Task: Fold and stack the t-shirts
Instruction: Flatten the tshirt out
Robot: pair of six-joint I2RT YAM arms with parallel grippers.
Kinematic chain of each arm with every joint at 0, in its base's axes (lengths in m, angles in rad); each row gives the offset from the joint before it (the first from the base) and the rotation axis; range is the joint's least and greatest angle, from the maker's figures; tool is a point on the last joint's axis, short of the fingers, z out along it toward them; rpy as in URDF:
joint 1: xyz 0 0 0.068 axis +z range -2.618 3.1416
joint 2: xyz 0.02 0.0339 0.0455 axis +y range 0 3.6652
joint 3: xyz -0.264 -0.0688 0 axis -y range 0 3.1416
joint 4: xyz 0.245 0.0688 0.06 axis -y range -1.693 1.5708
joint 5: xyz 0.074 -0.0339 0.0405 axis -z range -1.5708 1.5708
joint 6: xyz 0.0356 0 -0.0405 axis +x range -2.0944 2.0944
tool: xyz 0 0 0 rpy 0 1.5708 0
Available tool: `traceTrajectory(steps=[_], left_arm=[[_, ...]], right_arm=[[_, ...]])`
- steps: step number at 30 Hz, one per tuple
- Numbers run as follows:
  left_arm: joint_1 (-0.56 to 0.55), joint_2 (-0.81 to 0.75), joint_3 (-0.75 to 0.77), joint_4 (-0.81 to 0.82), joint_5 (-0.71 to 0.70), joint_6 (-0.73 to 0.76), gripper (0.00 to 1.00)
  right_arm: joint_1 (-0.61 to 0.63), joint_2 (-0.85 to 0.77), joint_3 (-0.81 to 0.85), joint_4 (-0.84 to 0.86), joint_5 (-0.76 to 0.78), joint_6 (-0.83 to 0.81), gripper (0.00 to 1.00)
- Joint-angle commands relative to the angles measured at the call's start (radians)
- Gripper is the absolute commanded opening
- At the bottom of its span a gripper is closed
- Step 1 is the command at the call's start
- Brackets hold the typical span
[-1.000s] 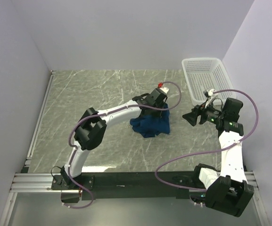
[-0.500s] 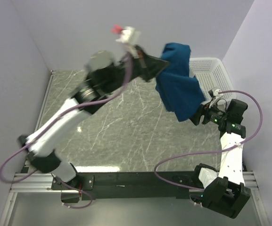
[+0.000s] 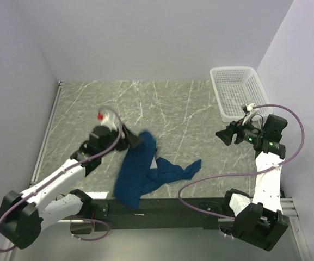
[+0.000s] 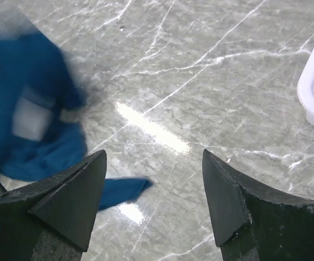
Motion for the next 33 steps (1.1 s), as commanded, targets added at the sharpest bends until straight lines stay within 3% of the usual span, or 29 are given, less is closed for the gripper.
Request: traceTrajectory(steps=[1,2,6,8,11,14,17,23,27,28,29,30,33], left_arm=[[0.007,-0.034,-0.206,-0.039,0.034,-0.148,0.73],[0.007,-0.057,-0.237,-0.121,-0.04,-0.152,0.83],[0.007,-0.264,-0.171,-0.329,-0.279,-0.103,0.95],[0.008,-0.343,-0.115,-0.364,-0.344,-0.064,0.96],[0.008,-0.321,-0.087,-0.334,-0.299,-0.008,0.95],[0.008,-0.16,-0.068,-0.257,-0.075,0.046,0.87],[-0.036,0.012,-0.038,-0.188,0.039,0.097,0.81],[-0.179,0.346,0.203,-0.315,-0.111,0.226,0.74],[-0.297,0.62,0.39,-0.503,-0.358,0.223,0.64],[-0.308,0.661,0.422,-0.537,-0.396,0.22,0.59],[-0.326,0.696,0.477,-0.598,-0.432,0.214,0.46],[-0.332,0.725,0.496,-0.614,-0.488,0.216,0.41],[-0.343,0.799,0.533,-0.648,-0.539,0.23,0.36]], right_arm=[[-0.007,0.013,0.051,-0.046,-0.021,-0.058,0.77],[-0.009,0.024,0.051,-0.054,-0.027,-0.064,0.77],[0.056,0.079,0.084,-0.15,-0.043,-0.154,0.77],[0.204,0.13,0.101,-0.201,-0.007,-0.211,0.76],[0.411,0.188,0.118,-0.233,0.066,-0.274,0.76],[0.54,0.245,0.12,-0.236,0.12,-0.297,0.76],[0.576,0.289,0.118,-0.229,0.168,-0.288,0.76],[0.574,0.288,0.112,-0.209,0.194,-0.27,0.76],[0.555,0.283,0.107,-0.207,0.197,-0.267,0.76],[0.547,0.282,0.107,-0.207,0.192,-0.267,0.76],[0.545,0.28,0.109,-0.21,0.192,-0.265,0.76],[0.541,0.279,0.11,-0.21,0.183,-0.262,0.75],[0.525,0.273,0.11,-0.216,0.166,-0.265,0.76]])
